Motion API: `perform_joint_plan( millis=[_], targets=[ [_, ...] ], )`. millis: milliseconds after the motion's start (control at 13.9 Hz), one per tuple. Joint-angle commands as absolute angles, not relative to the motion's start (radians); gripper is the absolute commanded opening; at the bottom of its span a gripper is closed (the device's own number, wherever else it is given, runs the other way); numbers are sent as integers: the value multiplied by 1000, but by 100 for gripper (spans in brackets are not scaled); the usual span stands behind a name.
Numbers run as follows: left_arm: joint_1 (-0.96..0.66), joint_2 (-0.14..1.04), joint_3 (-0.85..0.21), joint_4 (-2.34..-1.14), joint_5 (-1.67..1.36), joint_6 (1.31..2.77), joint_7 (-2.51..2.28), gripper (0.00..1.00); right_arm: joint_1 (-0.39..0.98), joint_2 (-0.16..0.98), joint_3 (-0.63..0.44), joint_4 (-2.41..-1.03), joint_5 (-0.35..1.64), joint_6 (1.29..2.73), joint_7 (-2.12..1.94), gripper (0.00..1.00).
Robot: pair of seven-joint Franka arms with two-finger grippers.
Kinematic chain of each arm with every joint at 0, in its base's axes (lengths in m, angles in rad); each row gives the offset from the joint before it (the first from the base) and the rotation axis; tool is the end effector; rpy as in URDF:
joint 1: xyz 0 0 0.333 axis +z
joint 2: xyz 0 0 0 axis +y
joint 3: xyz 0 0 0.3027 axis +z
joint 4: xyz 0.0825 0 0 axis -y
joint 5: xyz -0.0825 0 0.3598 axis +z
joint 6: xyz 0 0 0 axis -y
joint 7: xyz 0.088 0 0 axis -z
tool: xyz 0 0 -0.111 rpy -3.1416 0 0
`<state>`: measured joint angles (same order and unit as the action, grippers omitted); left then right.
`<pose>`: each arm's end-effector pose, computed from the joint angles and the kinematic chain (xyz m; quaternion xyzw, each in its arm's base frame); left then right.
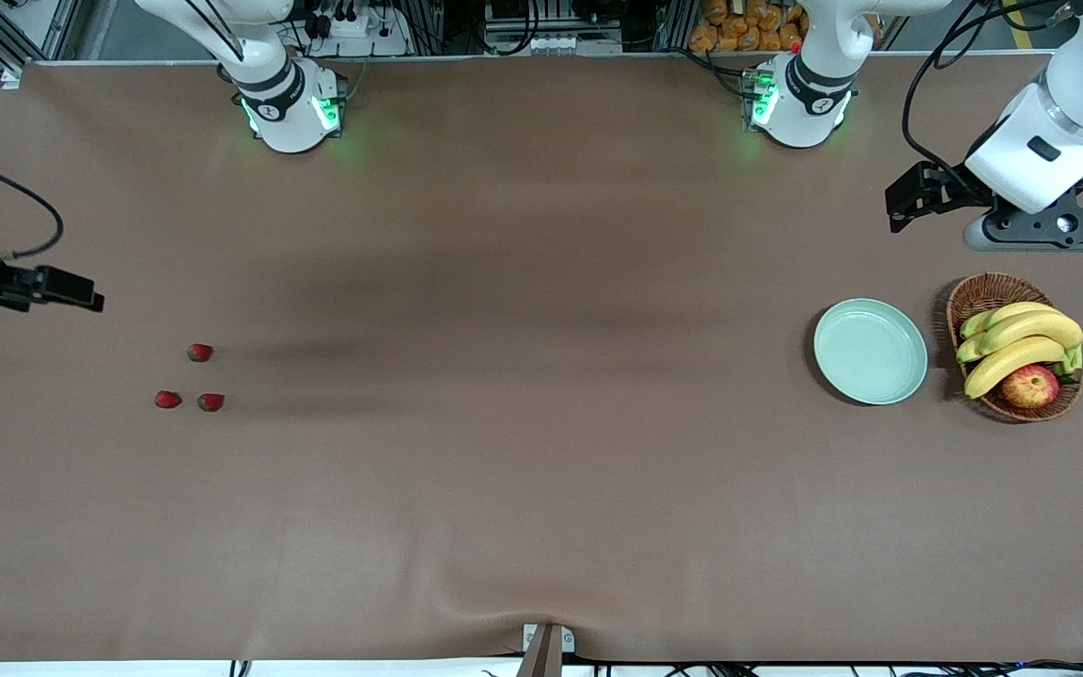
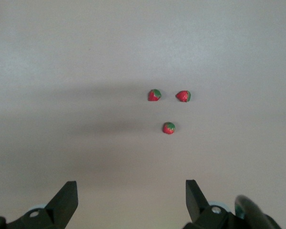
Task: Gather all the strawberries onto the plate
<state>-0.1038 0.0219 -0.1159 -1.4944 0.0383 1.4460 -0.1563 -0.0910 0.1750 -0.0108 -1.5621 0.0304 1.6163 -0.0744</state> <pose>0.5124 -0.1089 0.6190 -0.9988 0.0300 0.0311 0.0240 0.5738 -0.0549 0.5178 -0.9980 0.0153 0.0589 0.0194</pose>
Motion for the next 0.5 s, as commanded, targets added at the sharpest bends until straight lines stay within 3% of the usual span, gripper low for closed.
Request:
perform_joint_plan(
  millis=[0,431],
  targets=[
    [-98,5,-118,-1496,11,1428,-169,100,-118,202,3,-1598,41,1669,-90,100],
    [-97,5,-117,-1496,-9,1430,-169,100,-187,342,3,-1598,34,1813,-198,100]
  ],
)
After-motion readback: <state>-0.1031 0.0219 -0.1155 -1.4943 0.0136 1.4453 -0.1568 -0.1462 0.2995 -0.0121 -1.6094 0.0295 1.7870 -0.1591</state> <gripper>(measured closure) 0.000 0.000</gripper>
